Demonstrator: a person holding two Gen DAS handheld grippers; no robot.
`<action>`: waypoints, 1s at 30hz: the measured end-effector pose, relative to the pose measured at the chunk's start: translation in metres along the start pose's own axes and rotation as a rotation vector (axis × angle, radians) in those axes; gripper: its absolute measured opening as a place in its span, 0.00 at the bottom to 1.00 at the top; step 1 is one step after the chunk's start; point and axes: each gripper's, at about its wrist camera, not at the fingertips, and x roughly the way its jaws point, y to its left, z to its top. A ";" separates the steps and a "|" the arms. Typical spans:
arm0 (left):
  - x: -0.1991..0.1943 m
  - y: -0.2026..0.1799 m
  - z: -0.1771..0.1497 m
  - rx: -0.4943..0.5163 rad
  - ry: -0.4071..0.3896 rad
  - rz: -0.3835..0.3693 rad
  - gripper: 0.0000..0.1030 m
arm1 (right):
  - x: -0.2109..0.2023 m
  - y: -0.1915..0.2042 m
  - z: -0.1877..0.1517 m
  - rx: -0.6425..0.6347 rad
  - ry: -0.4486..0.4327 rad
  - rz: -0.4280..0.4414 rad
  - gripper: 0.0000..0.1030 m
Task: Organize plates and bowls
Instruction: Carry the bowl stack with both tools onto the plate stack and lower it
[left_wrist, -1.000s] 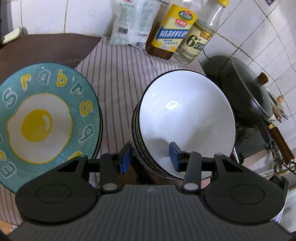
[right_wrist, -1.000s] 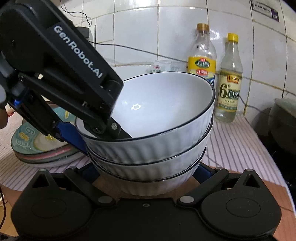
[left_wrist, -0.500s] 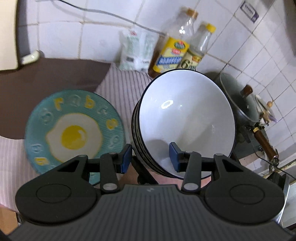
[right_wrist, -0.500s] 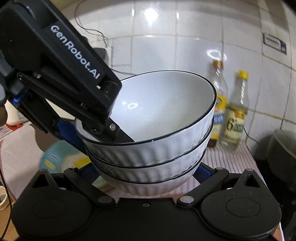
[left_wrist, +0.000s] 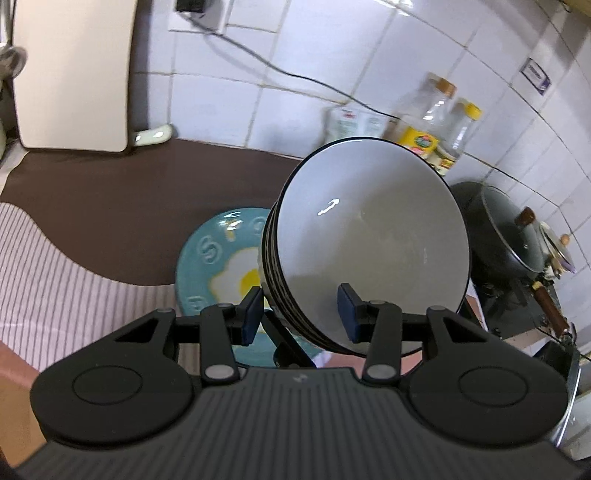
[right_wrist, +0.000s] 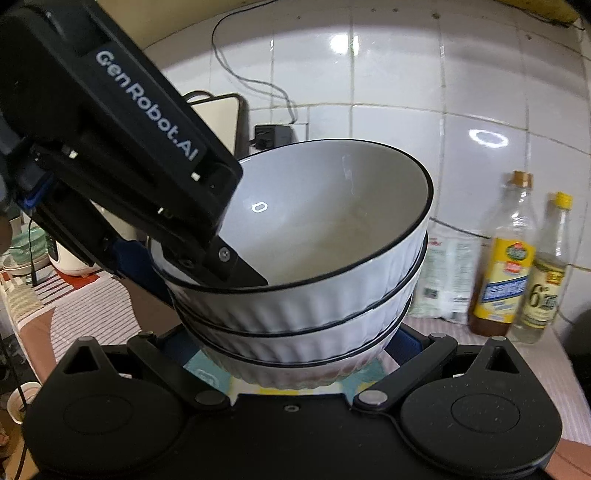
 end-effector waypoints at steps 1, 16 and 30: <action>0.002 0.005 0.001 -0.003 0.004 0.002 0.41 | 0.004 0.001 -0.001 0.004 0.005 0.004 0.99; 0.050 0.045 -0.006 -0.032 0.056 0.014 0.41 | 0.053 0.012 -0.030 0.016 0.081 0.029 0.99; 0.082 0.058 -0.004 -0.050 0.105 -0.005 0.41 | 0.078 0.006 -0.044 0.005 0.140 0.010 0.99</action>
